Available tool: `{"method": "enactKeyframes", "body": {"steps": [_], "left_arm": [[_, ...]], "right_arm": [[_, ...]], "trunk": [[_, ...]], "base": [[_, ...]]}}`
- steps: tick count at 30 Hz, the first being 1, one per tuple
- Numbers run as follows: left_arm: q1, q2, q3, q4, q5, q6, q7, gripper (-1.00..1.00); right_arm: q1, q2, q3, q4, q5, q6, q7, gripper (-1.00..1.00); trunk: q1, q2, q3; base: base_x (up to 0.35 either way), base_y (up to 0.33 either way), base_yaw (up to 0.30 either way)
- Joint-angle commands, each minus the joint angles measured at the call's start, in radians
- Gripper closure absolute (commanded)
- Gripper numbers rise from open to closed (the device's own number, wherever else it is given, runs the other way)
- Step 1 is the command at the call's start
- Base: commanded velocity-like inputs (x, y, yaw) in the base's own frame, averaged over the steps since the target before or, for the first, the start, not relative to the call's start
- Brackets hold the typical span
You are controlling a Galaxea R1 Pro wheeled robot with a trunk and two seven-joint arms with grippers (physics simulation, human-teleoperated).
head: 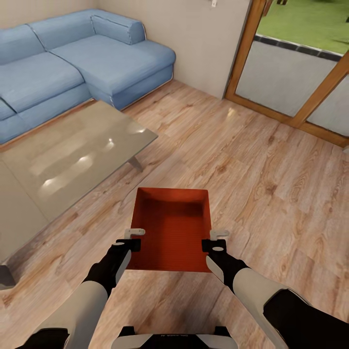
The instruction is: Move the two storage containers from the living room to the garage. In the garage, place one container on the floor and stack the other container on top of it (either order is fine).
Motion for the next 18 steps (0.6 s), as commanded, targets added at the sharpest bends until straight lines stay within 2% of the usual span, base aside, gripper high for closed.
{"method": "enactKeyframes", "body": {"steps": [1, 11, 18], "left_arm": [[0.000, -0.004, 0.011, 0.001, 0.005, 0.005, -0.004, 1.00], [0.000, -0.004, 0.012, 0.001, 0.005, 0.005, -0.004, 1.00], [0.000, -0.004, 0.011, 0.001, 0.005, 0.006, -0.004, 1.00]], "right_arm": [[0.000, 0.001, -0.006, -0.009, 0.014, -0.007, -0.001, 1.00], [0.000, 0.007, -0.009, -0.009, 0.013, -0.009, -0.004, 1.00], [0.000, 0.008, -0.010, -0.009, 0.012, -0.009, -0.005, 1.00]], "trunk": [[-0.004, 0.007, 0.003], [-0.042, 0.077, 0.034], [-0.069, 0.126, 0.065]], "base": [[0.000, 0.000, 0.000], [0.000, 0.000, 0.000], [0.000, 0.000, 0.000]]}}
